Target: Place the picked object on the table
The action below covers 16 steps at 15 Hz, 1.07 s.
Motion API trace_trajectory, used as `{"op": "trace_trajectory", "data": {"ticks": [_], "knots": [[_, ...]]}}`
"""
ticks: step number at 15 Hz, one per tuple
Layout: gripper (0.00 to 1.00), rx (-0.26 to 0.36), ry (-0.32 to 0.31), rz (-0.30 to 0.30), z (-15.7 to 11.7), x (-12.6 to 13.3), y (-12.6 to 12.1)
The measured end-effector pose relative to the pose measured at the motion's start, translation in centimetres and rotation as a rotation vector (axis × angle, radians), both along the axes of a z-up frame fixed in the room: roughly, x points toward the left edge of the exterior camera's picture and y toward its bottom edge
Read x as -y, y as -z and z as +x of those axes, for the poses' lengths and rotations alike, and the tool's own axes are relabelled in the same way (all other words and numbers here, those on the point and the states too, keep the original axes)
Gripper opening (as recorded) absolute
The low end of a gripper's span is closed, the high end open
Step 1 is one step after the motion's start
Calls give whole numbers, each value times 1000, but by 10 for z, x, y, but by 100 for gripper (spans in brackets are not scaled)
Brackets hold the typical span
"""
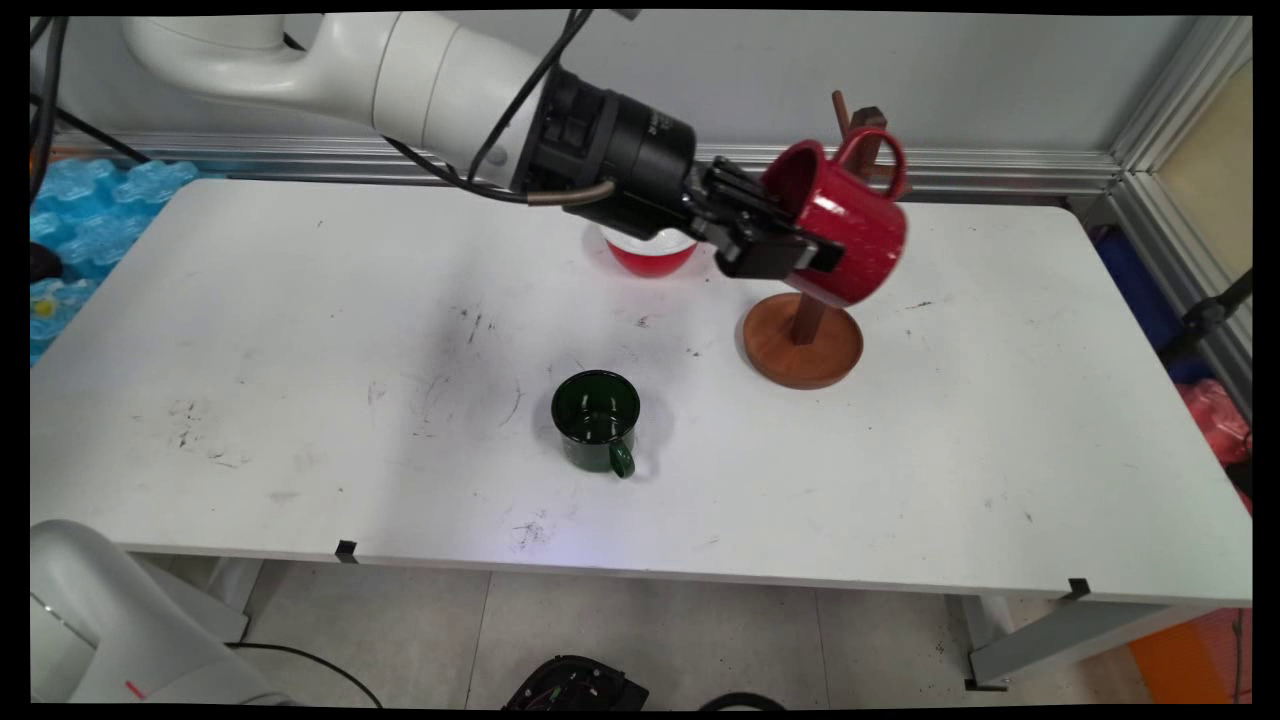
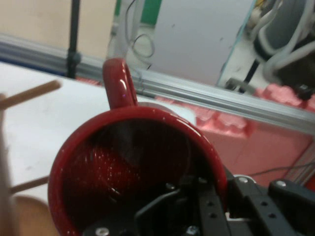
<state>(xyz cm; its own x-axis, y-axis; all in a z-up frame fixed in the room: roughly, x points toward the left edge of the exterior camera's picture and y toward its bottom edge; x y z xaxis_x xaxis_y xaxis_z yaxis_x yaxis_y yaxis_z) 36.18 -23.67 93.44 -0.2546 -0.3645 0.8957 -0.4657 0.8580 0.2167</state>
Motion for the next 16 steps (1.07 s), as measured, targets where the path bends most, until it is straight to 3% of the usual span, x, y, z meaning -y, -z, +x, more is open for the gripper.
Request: {"op": "trace_trajectory", "data": {"ticks": [16], "knots": [[0, 277, -34, -40, 44, 29, 26]]}}
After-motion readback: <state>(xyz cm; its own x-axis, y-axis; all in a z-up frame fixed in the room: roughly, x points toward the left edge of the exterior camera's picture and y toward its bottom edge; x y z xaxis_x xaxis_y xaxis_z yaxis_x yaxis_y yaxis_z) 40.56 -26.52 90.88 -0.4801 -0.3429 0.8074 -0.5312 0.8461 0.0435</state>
